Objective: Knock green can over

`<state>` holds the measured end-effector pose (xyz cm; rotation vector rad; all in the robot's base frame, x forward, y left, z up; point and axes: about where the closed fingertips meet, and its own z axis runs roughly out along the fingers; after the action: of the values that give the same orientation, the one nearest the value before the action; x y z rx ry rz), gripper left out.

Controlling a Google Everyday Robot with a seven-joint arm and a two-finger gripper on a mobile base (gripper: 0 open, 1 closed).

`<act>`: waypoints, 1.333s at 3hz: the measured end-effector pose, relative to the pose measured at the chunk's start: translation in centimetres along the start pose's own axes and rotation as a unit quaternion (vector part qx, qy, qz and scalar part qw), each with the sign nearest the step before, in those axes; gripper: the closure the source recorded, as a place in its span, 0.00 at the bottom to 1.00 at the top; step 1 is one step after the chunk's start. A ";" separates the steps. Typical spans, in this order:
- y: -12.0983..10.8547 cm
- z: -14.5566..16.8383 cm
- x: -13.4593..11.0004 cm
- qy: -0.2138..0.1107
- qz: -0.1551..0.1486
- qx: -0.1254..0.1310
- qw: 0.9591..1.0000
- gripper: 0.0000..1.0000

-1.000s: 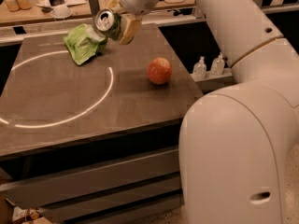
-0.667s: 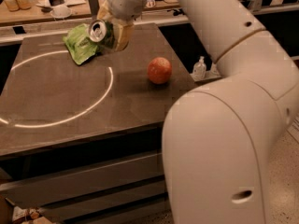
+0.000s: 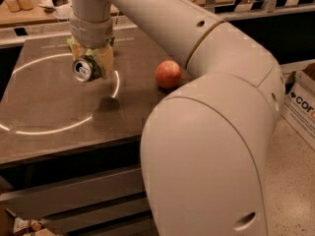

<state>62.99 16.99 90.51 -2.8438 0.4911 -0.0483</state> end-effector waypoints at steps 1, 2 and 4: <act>0.8 3.2 -1.8 -0.014 -0.042 -0.037 0.998 0.87; 2.0 4.9 -2.7 -0.038 -0.059 -0.054 0.996 0.64; 2.2 5.4 -2.1 -0.114 -0.067 -0.039 0.991 0.09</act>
Offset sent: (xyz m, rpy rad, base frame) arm -0.0488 -0.0149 -0.0686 -0.1319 0.1607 0.1883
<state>60.65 16.99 84.71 -2.9037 0.2599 0.2735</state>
